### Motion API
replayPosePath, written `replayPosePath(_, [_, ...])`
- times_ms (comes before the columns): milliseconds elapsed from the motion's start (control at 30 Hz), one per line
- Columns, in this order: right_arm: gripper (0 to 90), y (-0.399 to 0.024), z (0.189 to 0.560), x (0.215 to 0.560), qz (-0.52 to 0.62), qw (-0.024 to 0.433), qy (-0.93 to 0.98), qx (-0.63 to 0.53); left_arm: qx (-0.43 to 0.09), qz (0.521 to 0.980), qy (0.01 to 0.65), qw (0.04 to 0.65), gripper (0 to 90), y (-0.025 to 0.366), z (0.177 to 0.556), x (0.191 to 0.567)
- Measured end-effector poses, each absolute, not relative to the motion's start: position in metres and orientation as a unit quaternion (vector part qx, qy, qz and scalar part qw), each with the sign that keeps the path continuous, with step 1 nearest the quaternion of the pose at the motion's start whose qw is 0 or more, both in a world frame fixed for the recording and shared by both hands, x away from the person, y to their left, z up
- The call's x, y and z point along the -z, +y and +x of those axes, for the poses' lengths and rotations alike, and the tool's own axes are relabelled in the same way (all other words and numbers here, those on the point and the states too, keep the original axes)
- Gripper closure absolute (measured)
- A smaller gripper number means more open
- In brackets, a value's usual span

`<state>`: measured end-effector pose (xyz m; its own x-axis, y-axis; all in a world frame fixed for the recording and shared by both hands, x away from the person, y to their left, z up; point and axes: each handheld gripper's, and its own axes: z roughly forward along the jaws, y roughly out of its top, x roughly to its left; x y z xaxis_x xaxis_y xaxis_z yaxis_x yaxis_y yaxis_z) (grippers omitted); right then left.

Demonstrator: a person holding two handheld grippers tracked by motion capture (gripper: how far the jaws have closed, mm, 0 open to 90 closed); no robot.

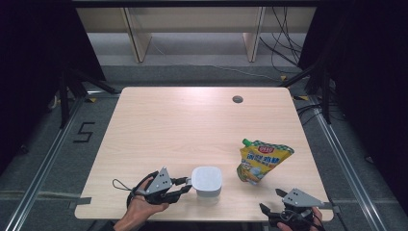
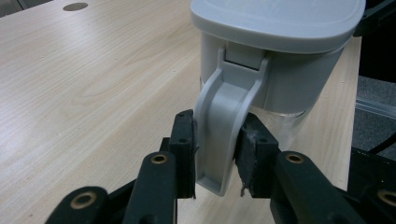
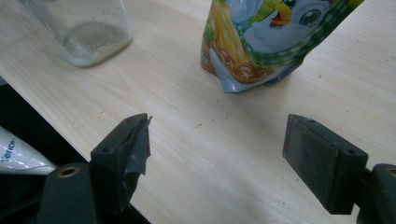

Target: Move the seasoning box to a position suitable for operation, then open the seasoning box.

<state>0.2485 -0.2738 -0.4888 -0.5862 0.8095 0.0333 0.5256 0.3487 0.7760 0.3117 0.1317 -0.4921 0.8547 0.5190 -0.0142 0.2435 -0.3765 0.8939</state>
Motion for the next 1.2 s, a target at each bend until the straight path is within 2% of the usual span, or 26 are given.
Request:
replayPosePath(200, [24.1,-0.276,0.249,0.488,0.406,0.195,0.804,-0.389,-0.133,0.812,0.244,0.513,67.1,0.132,0.311,0.492])
replayPosePath(233, [24.1,-0.274,0.247,0.488,0.416,0.190,0.799,-0.390,-0.104,0.805,0.260,0.522,58.8,0.133,0.309,0.490])
replayPosePath(267, [24.1,-0.275,0.249,0.488,0.399,0.202,0.805,-0.390,-0.104,0.805,0.260,0.522,55.9,0.133,0.309,0.490])
replayPosePath(300, [24.1,-0.273,0.248,0.489,0.413,0.185,0.802,-0.391,-0.104,0.810,0.250,0.520,52.7,0.135,0.308,0.486])
replayPosePath(367, [24.2,-0.274,0.249,0.489,0.407,0.188,0.804,-0.390,-0.097,0.810,0.252,0.521,49.3,0.135,0.306,0.485])
replayPosePath(400, [24.1,-0.274,0.249,0.489,0.404,0.193,0.804,-0.391,-0.088,0.817,0.239,0.517,43.6,0.138,0.306,0.483])
replayPosePath(500, [24.2,-0.272,0.247,0.489,0.412,0.182,0.802,-0.393,-0.073,0.818,0.250,0.513,40.2,0.140,0.303,0.480])
replayPosePath(633, [24.1,-0.273,0.250,0.489,0.401,0.189,0.804,-0.397,-0.067,0.815,0.249,0.519,37.0,0.143,0.302,0.477])
replayPosePath(667, [24.0,-0.270,0.247,0.489,0.423,0.172,0.799,-0.391,-0.075,0.816,0.248,0.517,35.9,0.146,0.302,0.474])
replayPosePath(767, [24.0,-0.272,0.249,0.489,0.402,0.185,0.806,-0.395,-0.073,0.809,0.254,0.525,36.3,0.149,0.301,0.472])
replayPosePath(800, [23.9,-0.269,0.247,0.489,0.411,0.179,0.802,-0.394,-0.076,0.807,0.255,0.528,41.8,0.151,0.301,0.470])
replayPosePath(833, [23.9,-0.269,0.247,0.489,0.411,0.179,0.802,-0.394,-0.081,0.804,0.259,0.529,41.8,0.153,0.301,0.468])
replayPosePath(867, [23.7,-0.269,0.248,0.489,0.398,0.176,0.808,-0.397,-0.098,0.791,0.259,0.545,58.5,0.157,0.301,0.465])
replayPosePath(900, [23.7,-0.269,0.248,0.489,0.398,0.176,0.808,-0.397,-0.098,0.791,0.259,0.545,63.6,0.157,0.301,0.465])
replayPosePath(933, [23.7,-0.268,0.248,0.489,0.399,0.175,0.808,-0.398,-0.102,0.788,0.259,0.550,63.6,0.159,0.301,0.462])
replayPosePath(967, [23.7,-0.268,0.248,0.489,0.395,0.184,0.811,-0.390,-0.109,0.788,0.250,0.552,76.2,0.161,0.302,0.460])
replayPosePath(1000, [23.7,-0.268,0.248,0.489,0.395,0.184,0.811,-0.390,-0.109,0.787,0.246,0.555,76.2,0.162,0.303,0.459])
replayPosePath(1033, [23.7,-0.268,0.248,0.489,0.392,0.183,0.812,-0.392,-0.102,0.777,0.259,0.564,81.1,0.161,0.301,0.457])
replayPosePath(1067, [23.7,-0.268,0.248,0.489,0.394,0.188,0.810,-0.391,-0.109,0.782,0.244,0.564,88.9,0.160,0.303,0.454])
replayPosePath(1200, [23.7,-0.268,0.250,0.490,0.388,0.189,0.813,-0.391,-0.106,0.781,0.243,0.566,89.1,0.152,0.305,0.448])
